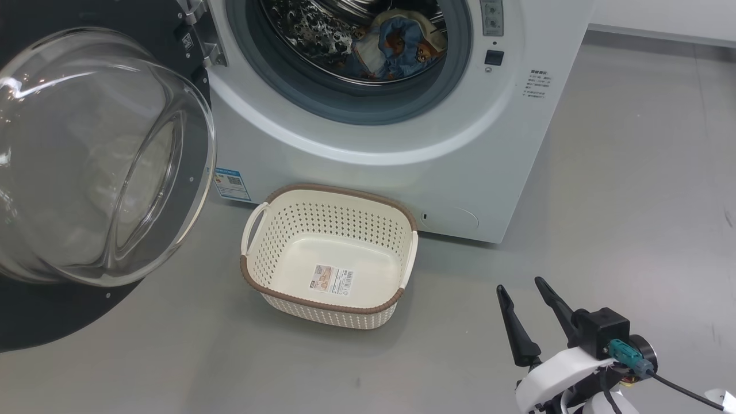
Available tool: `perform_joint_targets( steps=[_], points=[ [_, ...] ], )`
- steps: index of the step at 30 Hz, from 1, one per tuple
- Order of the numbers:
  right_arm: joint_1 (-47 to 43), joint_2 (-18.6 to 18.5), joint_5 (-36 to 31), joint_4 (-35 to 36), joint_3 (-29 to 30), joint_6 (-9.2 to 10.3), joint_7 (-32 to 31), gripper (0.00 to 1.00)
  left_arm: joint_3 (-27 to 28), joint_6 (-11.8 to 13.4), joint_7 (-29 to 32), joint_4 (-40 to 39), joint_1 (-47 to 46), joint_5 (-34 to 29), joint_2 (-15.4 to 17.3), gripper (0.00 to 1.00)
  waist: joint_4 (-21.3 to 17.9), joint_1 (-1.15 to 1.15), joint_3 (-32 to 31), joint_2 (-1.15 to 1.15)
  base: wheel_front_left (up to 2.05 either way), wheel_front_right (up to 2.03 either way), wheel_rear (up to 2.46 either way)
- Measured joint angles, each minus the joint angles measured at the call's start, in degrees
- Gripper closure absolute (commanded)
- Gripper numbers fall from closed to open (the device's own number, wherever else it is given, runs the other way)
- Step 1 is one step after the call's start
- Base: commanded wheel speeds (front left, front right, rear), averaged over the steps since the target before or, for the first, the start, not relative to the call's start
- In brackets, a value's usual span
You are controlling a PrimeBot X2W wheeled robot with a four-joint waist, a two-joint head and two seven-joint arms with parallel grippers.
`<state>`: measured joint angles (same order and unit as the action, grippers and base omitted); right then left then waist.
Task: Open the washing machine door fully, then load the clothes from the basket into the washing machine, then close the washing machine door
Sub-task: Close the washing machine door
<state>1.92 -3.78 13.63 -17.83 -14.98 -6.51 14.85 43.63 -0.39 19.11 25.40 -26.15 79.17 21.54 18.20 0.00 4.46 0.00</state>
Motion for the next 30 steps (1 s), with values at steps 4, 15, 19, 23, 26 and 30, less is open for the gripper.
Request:
perform_joint_targets(
  steps=[4, 15, 19, 23, 26, 30],
  points=[
    [0.6, -0.2, -0.1, -0.3, -0.1, 0.0, 0.0, 0.0, 0.3, 0.0, 1.5, 1.2, 0.0, 0.6, 0.0, 1.0, -0.6, 0.0, 0.2, 0.0, 0.0, 0.0, 0.0],
    [0.7, -0.3, -0.1, -1.0, -0.5, -0.01, 0.0, 0.0, 0.3, -0.1, 4.4, 3.5, 0.0, 1.5, 0.7, 1.0, -2.3, 0.0, -0.1, 0.0, 0.0, 0.0, 0.0],
    [0.7, -0.3, -0.1, -1.0, -0.4, -0.01, 0.0, 0.0, -0.5, -0.5, 5.6, 4.0, -0.1, 1.6, 1.0, 1.0, -2.9, 0.0, -0.1, 0.0, 0.0, 0.0, 0.0],
    [0.7, -0.3, -0.1, -1.0, -0.4, -0.01, 0.0, 0.0, -0.9, -0.5, 6.3, 4.6, 0.0, 1.6, 1.1, 1.0, -3.3, 0.0, 0.1, 0.0, 0.0, 0.0, 0.0],
    [0.8, -0.3, -0.1, -1.0, -0.5, -0.01, 0.0, 0.0, -0.5, -0.6, 6.4, 4.8, 0.0, 1.8, 1.5, 1.0, -3.7, 0.0, 0.5, 0.0, 0.0, 0.0, 0.0],
    [0.9, -0.3, 0.0, -1.0, -0.2, -0.01, 0.0, 0.0, -1.1, -1.0, 6.9, 5.3, -0.1, 1.8, 1.6, 1.0, -4.1, 0.0, 0.9, 0.0, 0.0, 0.0, 0.0]
  ],
)
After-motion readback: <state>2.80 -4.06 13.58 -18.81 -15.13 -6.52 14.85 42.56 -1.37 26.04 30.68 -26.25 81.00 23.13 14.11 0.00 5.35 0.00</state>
